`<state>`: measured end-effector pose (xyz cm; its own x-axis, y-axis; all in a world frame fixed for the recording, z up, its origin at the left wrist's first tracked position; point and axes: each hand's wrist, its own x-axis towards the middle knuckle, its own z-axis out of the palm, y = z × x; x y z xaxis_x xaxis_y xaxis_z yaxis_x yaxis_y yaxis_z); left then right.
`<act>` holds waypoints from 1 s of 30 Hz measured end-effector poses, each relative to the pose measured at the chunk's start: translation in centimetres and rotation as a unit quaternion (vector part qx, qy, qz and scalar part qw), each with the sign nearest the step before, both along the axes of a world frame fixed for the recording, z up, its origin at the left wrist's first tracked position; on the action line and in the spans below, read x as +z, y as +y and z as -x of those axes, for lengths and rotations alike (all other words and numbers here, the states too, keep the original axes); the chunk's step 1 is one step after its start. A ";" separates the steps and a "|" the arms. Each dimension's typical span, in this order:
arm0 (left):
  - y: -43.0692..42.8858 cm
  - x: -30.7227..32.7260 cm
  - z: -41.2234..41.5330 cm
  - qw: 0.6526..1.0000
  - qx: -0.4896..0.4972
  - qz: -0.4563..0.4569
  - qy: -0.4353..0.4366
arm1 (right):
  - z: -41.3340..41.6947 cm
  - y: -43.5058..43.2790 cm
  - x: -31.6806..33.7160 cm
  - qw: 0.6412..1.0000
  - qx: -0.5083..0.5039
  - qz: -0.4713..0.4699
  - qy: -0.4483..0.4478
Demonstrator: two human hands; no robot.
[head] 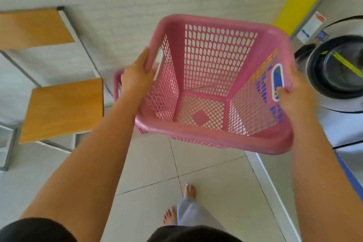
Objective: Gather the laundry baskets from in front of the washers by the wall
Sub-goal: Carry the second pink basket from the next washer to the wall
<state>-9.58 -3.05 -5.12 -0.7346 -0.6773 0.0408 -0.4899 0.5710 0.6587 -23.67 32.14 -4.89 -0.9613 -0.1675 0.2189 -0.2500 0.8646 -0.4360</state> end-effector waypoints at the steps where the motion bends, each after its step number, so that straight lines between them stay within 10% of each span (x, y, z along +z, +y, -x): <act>1: -1.2 0.4 0.0 1.000 0.010 -0.001 0.011 | 0.7 -1.4 0.7 1.000 0.015 0.001 0.008; 30: -24.3 -6.8 1.5 0.977 0.203 0.012 -0.069 | 12.0 -32.9 -7.2 0.981 0.177 0.040 -0.070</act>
